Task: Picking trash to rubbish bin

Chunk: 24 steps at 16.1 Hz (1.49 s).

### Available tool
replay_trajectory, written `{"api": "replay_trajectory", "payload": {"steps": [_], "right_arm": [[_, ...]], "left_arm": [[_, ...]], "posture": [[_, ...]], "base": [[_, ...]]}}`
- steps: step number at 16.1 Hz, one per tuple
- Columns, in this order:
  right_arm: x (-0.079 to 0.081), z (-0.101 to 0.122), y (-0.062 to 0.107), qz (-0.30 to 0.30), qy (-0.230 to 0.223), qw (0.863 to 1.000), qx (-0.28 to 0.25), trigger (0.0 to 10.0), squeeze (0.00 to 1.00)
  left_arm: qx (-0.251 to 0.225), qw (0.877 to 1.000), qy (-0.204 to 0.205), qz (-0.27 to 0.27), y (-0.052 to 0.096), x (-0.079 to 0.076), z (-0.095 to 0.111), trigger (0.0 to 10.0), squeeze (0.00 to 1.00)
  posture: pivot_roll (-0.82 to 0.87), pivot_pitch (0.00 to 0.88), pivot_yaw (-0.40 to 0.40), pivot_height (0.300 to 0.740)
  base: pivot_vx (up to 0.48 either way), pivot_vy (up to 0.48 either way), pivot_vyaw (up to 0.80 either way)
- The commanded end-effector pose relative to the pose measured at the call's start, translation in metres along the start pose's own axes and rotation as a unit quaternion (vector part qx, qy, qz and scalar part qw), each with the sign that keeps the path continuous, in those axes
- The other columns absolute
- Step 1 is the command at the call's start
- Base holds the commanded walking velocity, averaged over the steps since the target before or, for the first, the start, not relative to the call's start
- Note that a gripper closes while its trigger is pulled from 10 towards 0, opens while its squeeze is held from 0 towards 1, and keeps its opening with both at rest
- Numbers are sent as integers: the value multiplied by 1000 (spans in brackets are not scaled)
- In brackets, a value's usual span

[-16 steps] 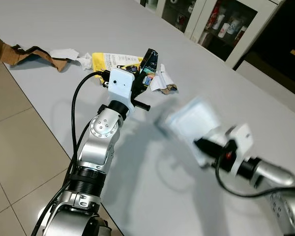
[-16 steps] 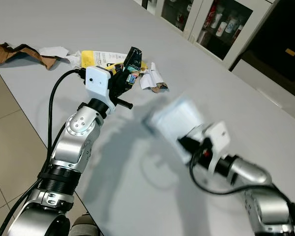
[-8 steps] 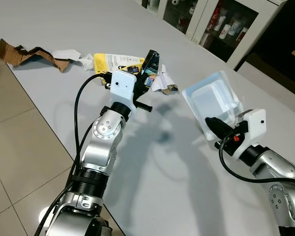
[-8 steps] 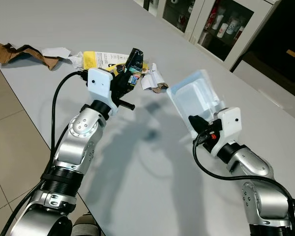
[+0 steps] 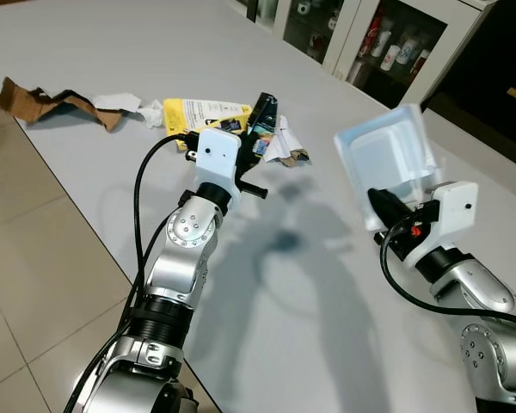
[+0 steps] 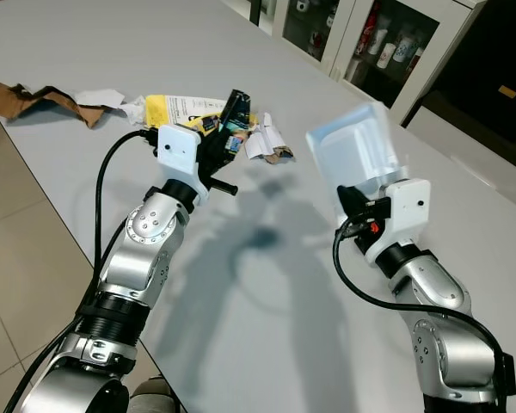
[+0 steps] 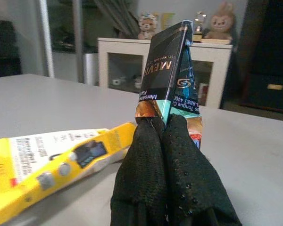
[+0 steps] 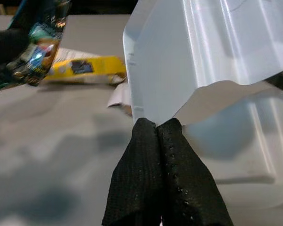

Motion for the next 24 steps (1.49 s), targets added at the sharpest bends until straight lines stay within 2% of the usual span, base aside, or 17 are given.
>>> {"api": "replay_trajectory", "payload": {"steps": [1, 4, 9, 14, 24], "right_arm": [[-1, 7, 5, -17, 12, 1000, -19, 10000, 0], [10, 8, 12, -32, 8, 999, -32, 10000, 0], [18, 3, 18, -53, 0, 998, -31, 10000, 0], [17, 1, 20, -66, -2, 997, -27, 10000, 0], [17, -2, 19, -71, 0, 997, -21, 10000, 0]], "left_arm": [[8, 1000, -5, 7, 2, -3, -5, 10000, 0], [19, 999, -31, 33, 6, 0, -12, 10000, 0], [32, 999, -36, 13, 14, -9, -23, 10000, 0], [28, 999, -31, 7, 10, -15, -21, 10000, 0], [40, 999, -6, 21, 4, -8, -21, 10000, 0]], "posture": [[149, 108, -113, 740], [137, 94, -95, 740], [122, 85, -76, 740], [119, 78, -71, 740], [120, 77, -69, 740]], "base": [[0, 0, 0], [0, 0, 0], [0, 0, 755], [0, 0, 800], [0, 0, 800]]}}
Point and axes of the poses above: a point about 5 cm out from each wrist's last joint towards the gripper, its own y axis pointing back from the gripper into the wrist, its own z axis along the axis of the wrist's last joint, x = y × z, the point moved 1 cm from there along -y, pointing out of the wrist towards the gripper, and after that the axes turned 1 degree about y, right-handed, at the moved point
